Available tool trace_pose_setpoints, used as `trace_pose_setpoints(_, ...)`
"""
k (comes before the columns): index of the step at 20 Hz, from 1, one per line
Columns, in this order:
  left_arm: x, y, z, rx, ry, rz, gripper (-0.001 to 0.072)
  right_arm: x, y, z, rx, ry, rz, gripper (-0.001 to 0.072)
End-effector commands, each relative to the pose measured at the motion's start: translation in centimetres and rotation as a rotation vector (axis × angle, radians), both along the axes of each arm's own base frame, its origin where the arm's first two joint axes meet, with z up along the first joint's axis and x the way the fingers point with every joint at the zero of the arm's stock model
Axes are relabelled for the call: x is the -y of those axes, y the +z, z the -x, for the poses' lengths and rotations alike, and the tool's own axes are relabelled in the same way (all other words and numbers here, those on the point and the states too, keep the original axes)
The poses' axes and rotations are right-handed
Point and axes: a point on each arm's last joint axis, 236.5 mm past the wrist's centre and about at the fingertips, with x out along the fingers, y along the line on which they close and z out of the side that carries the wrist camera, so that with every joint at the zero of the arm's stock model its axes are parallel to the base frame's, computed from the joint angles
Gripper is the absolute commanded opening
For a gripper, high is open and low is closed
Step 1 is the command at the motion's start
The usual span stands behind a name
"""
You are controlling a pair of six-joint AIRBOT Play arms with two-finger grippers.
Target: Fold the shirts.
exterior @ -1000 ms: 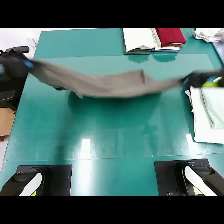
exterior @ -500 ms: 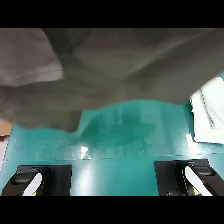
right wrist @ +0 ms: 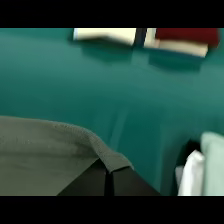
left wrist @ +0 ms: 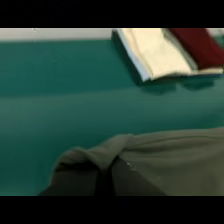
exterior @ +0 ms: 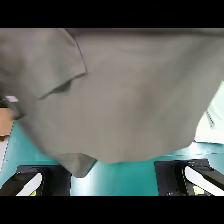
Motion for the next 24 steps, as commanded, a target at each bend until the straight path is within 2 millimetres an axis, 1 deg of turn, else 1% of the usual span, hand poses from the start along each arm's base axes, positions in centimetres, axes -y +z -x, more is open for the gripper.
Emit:
trace_pose_setpoints(1,0.9,-14.4,-5.7,-0.381,-0.053,0.033,0.0029,0.5,-12.3,-3.3,-0.319,-0.003,-0.037,0.0013)
trace_pose_setpoints(2,1.0,-18.6,-7.3,-0.463,-0.071,0.033,0.0029,0.5,-15.4,-4.0,-0.386,-0.004,-0.048,0.0013)
trace_pose_setpoints(4,0.7,-25.8,-10.3,-0.588,-0.048,0.050,0.0029,0.7,-21.3,-5.7,-0.484,-0.016,-0.066,0.0013)
trace_pose_setpoints(5,0.5,-28.5,-11.6,-0.624,-0.035,0.058,0.0029,0.9,-23.4,-6.6,-0.509,-0.024,-0.072,0.0013)
trace_pose_setpoints(6,0.4,-30.6,-12.9,-0.636,-0.023,0.069,0.0028,1.1,-25.1,-7.9,-0.517,-0.031,-0.076,0.0013)
trace_pose_setpoints(7,0.4,-31.8,-14.2,-0.627,-0.010,0.087,0.0028,1.2,-26.0,-9.2,-0.512,-0.035,-0.084,0.0013)
trace_pose_setpoints(8,0.5,-32.5,-15.4,-0.609,0.005,0.113,0.0028,1.4,-26.5,-10.5,-0.502,-0.039,-0.086,0.0013)
trace_pose_setpoints(9,0.4,-32.6,-16.3,-0.589,0.017,0.122,0.0028,1.5,-26.6,-11.7,-0.493,-0.040,-0.085,0.0013)
trace_pose_setpoints(10,0.3,-32.4,-16.7,-0.574,0.022,0.122,0.0028,1.6,-26.4,-12.6,-0.482,-0.037,-0.083,0.0013)
trace_pose_setpoints(11,0.3,-31.9,-16.9,-0.564,0.023,0.122,0.0029,1.6,-26.1,-13.2,-0.478,-0.034,-0.081,0.0013)
trace_pose_setpoints(12,0.4,-31.6,-16.6,-0.575,0.009,0.115,0.0029,1.6,-25.6,-13.4,-0.479,-0.029,-0.078,0.0013)
trace_pose_setpoints(13,0.5,-31.7,-15.8,-0.606,-0.010,0.099,0.0029,1.7,-25.2,-13.4,-0.477,-0.019,-0.069,0.0013)
trace_pose_setpoints(14,0.8,-32.1,-14.6,-0.650,-0.046,0.080,0.0029,1.7,-25.1,-13.1,-0.480,-0.011,-0.062,0.0013)
trace_pose_setpoints(16,1.2,-33.7,-12.4,-0.736,-0.099,0.056,0.0029,1.8,-25.7,-11.7,-0.515,-0.009,-0.057,0.0013)
trace_pose_setpoints(17,1.3,-34.6,-11.6,-0.768,-0.103,0.056,0.0029,1.7,-26.4,-11.0,-0.533,-0.010,-0.060,0.0013)
trace_pose_setpoints(21,1.4,-38.7,-8.8,-0.879,-0.095,0.070,0.0029,1.4,-30.5,-8.2,-0.613,-0.021,-0.075,0.0014)
trace_pose_setpoints(23,1.3,-40.2,-7.9,-0.913,-0.088,0.074,0.0030,1.2,-32.0,-7.1,-0.636,-0.027,-0.083,0.0014)
trace_pose_setpoints(24,1.3,-40.5,-7.6,-0.922,-0.087,0.075,0.0033,1.0,-32.6,-6.6,-0.653,-0.027,-0.090,0.0018)
